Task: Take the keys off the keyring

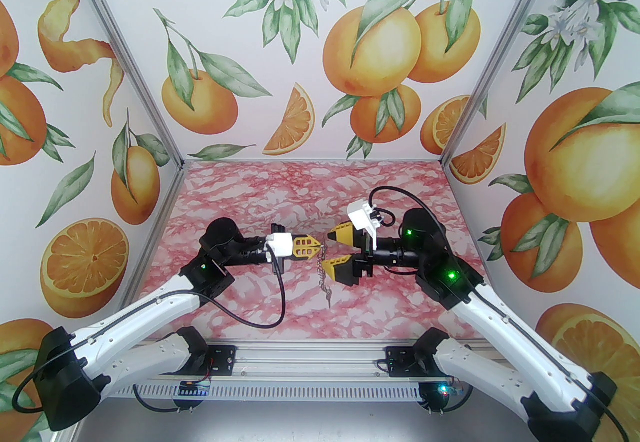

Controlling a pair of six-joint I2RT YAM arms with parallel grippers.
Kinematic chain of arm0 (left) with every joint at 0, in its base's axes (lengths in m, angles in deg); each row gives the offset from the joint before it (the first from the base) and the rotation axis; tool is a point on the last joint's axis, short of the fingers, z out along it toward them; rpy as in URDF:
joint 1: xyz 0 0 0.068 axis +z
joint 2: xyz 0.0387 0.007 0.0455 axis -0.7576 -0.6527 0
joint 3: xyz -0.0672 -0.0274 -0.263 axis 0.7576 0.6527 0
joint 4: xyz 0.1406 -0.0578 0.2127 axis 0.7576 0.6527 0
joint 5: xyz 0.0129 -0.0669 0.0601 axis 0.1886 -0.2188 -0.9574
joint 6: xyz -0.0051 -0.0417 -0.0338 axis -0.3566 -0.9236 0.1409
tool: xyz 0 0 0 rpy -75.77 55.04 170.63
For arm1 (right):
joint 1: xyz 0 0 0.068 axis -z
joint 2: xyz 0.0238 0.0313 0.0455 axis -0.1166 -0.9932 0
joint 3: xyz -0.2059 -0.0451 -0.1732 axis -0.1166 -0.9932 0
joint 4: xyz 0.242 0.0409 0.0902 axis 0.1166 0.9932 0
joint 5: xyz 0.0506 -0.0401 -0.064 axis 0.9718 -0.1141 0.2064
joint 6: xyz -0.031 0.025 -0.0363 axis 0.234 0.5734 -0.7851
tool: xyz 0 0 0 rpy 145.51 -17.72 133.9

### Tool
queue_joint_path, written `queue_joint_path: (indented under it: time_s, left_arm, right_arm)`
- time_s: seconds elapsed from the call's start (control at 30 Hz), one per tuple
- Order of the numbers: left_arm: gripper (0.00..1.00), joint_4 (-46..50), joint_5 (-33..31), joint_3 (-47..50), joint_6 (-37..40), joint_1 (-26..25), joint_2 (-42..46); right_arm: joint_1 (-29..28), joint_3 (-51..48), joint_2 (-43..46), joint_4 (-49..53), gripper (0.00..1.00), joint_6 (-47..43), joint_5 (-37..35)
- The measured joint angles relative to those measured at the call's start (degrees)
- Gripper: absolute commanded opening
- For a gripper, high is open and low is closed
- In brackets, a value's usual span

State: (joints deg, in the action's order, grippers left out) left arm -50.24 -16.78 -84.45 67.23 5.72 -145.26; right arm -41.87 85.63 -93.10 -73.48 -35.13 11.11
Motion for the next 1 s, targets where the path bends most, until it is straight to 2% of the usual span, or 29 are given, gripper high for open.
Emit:
queue_joint_path:
  time_s: [0.33,0.67,1.0]
  left_arm:
    - [0.00,-0.04,0.04,-0.39,0.04,0.00,-1.46]
    - [0.00,-0.02,-0.57,-0.39,0.07,0.00,-1.68]
    - [0.00,-0.02,-0.59,-0.39,0.15,0.00,-1.75]
  right_arm:
    - [0.00,-0.76,-1.95,-5.25,0.92,6.29,3.78]
    - [0.00,-2.23,0.07,-5.27,0.88,7.82,4.81]
    - [0.02,-2.56,1.53,-4.28,0.80,8.28,5.64]
